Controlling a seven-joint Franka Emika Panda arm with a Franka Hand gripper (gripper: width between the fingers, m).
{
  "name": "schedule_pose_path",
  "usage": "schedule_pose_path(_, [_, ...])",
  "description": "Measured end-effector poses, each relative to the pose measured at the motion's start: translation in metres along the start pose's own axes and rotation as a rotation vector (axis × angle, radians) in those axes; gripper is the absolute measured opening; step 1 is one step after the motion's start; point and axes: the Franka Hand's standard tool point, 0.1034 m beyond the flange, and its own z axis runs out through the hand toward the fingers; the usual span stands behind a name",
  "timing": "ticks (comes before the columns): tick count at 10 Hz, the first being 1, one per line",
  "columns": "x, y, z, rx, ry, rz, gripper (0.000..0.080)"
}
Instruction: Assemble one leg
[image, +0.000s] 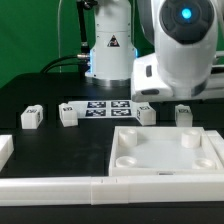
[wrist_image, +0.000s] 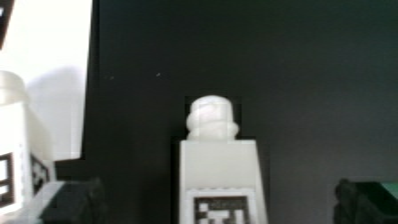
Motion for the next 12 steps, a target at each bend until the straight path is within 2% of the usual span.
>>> schedule_pose_path(6, [0.009, -0.002, 0.029, -0.021, 0.048, -0.004, 0.0649])
schedule_pose_path(9, [0.01, -0.003, 0.028, -0.021, 0.05, -0.005, 0.0622])
schedule_pose_path(10, [0.01, -0.003, 0.029, -0.021, 0.05, -0.005, 0.0433])
schedule_pose_path(11, [0.01, -0.003, 0.028, -0.021, 0.049, -0.005, 0.0433])
schedule_pose_path(12, [0.01, -0.003, 0.028, -0.021, 0.049, -0.005, 0.0288])
